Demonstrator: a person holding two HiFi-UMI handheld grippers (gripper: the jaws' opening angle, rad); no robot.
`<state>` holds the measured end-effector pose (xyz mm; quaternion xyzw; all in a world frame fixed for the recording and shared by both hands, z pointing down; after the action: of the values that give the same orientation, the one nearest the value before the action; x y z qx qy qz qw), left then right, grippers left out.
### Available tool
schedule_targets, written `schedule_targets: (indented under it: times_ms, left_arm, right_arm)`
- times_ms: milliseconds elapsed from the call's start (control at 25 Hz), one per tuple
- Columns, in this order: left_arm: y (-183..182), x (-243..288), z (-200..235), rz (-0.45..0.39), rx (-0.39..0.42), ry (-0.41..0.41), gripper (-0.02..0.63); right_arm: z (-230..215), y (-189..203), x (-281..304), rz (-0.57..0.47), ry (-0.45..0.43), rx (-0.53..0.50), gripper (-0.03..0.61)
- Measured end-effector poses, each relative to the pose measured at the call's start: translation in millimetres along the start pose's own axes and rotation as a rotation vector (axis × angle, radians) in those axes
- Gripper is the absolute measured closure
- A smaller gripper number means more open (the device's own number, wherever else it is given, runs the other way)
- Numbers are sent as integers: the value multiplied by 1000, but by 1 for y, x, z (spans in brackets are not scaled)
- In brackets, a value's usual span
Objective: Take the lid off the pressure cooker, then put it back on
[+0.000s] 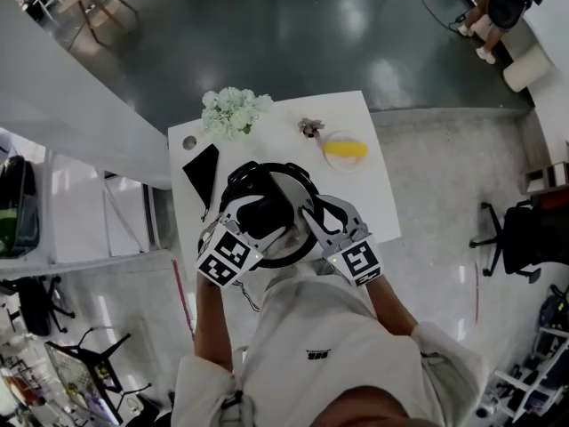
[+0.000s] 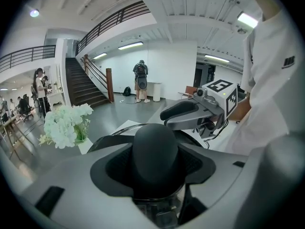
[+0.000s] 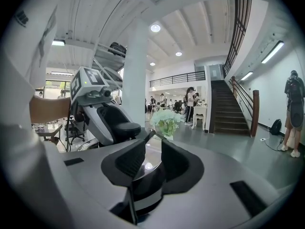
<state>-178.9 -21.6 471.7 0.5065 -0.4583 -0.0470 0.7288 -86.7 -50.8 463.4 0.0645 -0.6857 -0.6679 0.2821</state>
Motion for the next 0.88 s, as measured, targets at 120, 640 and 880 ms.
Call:
schedule_targets:
  times_ms: [120, 640, 880]
  left_arm:
    - [-8, 3, -4, 2, 2, 0, 327]
    - [-44, 38, -29, -7, 42, 37, 327]
    - [-60, 59, -43, -13, 65, 68, 327]
  right_arm:
    - [-5, -2, -7, -26, 10, -14, 471]
    - [-38, 1, -52, -34, 100, 22, 471]
    - [-54, 9, -70, -36, 132, 24, 471]
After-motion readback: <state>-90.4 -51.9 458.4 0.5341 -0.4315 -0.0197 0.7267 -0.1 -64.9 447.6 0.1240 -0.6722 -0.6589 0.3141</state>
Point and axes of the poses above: the fingertips, and each gripper's own axes: x forward along the fingers, z to its left, y out of its underside, the point moved 3 cm from there along -x, backward along the fingers, and after that the axes turned 3 degrees about -x, right-handed, at the moved point
